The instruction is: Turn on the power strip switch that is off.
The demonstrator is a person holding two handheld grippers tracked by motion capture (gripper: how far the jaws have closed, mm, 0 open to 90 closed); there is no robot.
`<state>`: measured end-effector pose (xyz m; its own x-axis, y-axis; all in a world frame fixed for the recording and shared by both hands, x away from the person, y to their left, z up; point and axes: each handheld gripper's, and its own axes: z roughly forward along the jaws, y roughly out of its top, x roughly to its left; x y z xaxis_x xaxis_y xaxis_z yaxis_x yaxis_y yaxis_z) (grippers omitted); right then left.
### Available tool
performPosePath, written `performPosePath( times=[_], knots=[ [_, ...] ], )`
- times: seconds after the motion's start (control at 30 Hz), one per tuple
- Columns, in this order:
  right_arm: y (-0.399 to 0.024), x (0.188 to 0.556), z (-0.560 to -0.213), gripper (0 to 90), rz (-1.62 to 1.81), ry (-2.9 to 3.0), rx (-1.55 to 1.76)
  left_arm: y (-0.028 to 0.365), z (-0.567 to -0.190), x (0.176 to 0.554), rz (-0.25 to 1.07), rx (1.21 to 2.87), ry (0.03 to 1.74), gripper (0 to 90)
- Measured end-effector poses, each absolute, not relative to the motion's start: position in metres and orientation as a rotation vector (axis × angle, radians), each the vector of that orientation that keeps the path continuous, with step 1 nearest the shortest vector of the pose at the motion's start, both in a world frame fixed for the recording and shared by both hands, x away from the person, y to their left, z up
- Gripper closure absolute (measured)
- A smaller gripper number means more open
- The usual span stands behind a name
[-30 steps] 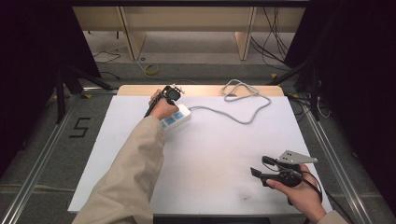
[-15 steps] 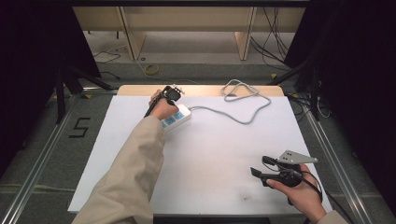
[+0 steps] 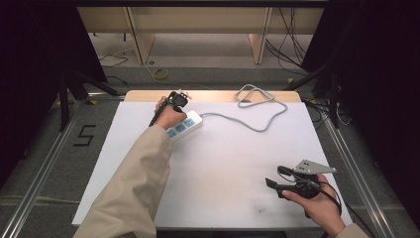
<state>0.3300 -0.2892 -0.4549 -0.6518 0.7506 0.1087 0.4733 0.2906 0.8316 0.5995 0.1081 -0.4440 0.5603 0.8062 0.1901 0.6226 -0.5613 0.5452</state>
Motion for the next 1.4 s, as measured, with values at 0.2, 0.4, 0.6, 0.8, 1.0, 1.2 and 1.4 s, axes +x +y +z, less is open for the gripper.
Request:
performPosePath(
  times=[0.2, 0.4, 0.6, 0.8, 1.0, 1.2, 1.4],
  knots=[
    [-0.289, 0.33, -0.455, 30.6, 1.298, 2.26, 1.111, 0.111, -0.433, 0.596, 0.6, 2.33, 1.16, 74.7],
    [-0.289, 0.33, -0.454, 30.6, 1.296, 2.259, 1.109, 0.115, -0.429, 0.588, 0.541, 2.281, 1.201, 63.5],
    [-0.289, 0.331, -0.454, 30.6, 1.295, 2.26, 1.109, 0.126, -0.427, 0.578, 0.484, 2.224, 1.233, 55.9],
    [-0.288, 0.331, -0.455, 30.6, 1.294, 2.264, 1.112, 0.136, -0.421, 0.564, 0.453, 2.207, 1.223, 46.2],
    [-0.288, 0.331, -0.455, 30.5, 1.291, 2.264, 1.115, 0.144, -0.416, 0.548, 0.444, 2.159, 1.29, 35.5],
    [-0.287, 0.331, -0.455, 30.5, 1.289, 2.265, 1.117, 0.152, -0.413, 0.529, 0.425, 2.129, 1.257, 33.5],
    [-0.286, 0.332, -0.456, 30.5, 1.29, 2.268, 1.112, 0.159, -0.41, 0.516, 0.416, 2.141, 1.23, 31.8]
  ],
)
